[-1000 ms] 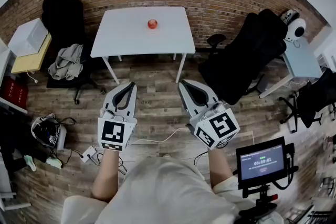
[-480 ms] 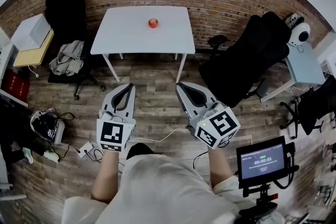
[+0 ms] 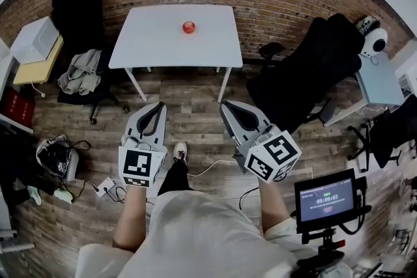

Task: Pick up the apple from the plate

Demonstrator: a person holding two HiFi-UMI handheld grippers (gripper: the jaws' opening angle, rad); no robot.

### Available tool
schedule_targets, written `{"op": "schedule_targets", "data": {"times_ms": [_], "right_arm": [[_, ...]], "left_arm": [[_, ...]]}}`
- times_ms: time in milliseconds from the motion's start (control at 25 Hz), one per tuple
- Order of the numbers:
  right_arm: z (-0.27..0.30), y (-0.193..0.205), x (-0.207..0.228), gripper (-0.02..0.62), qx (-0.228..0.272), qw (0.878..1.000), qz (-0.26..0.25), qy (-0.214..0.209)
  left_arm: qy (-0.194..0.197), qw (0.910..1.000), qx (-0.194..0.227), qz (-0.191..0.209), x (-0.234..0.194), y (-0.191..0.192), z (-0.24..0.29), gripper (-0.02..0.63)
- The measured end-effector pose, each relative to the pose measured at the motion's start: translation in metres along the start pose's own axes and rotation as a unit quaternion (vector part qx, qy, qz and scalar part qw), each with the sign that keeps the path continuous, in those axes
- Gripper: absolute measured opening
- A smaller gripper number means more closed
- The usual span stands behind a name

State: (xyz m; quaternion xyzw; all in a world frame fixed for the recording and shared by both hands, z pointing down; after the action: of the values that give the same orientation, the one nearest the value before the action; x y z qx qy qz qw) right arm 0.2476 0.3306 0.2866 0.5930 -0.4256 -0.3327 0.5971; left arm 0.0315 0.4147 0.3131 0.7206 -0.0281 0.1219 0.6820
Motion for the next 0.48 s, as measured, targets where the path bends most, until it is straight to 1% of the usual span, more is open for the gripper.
{"op": "schedule_targets", "data": {"times_ms": [200, 360, 480], "right_arm": [[0.019, 0.002, 0.021, 0.002, -0.006, 1.0, -0.003, 0.008], [0.05, 0.002, 0.047, 0.002, -0.007, 0.999, -0.017, 0.028], [0.079, 0.002, 0.063, 0.002, -0.004, 0.999, -0.01, 0.034]], "left_arm": [[0.007, 1.0, 0.004, -0.002, -0.015, 0.01, 0.032, 0.006], [0.014, 0.9998, 0.01, -0.004, -0.039, 0.017, 0.068, 0.006], [0.023, 0.9997, 0.009, -0.004, -0.059, 0.022, 0.094, 0.006]]}}
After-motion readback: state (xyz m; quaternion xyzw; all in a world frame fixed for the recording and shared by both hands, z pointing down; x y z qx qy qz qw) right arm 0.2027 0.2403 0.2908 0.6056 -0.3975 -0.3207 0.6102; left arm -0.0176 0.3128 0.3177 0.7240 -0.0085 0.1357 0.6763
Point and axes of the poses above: the fingertips, and each gripper's own axes: z forward along the fingers, x to its right, y out of its underside, the point moved 8 cm from there along -z, backward along the fingers, and after that the axes turned 7 degrees about x, right-handed, at the moved point
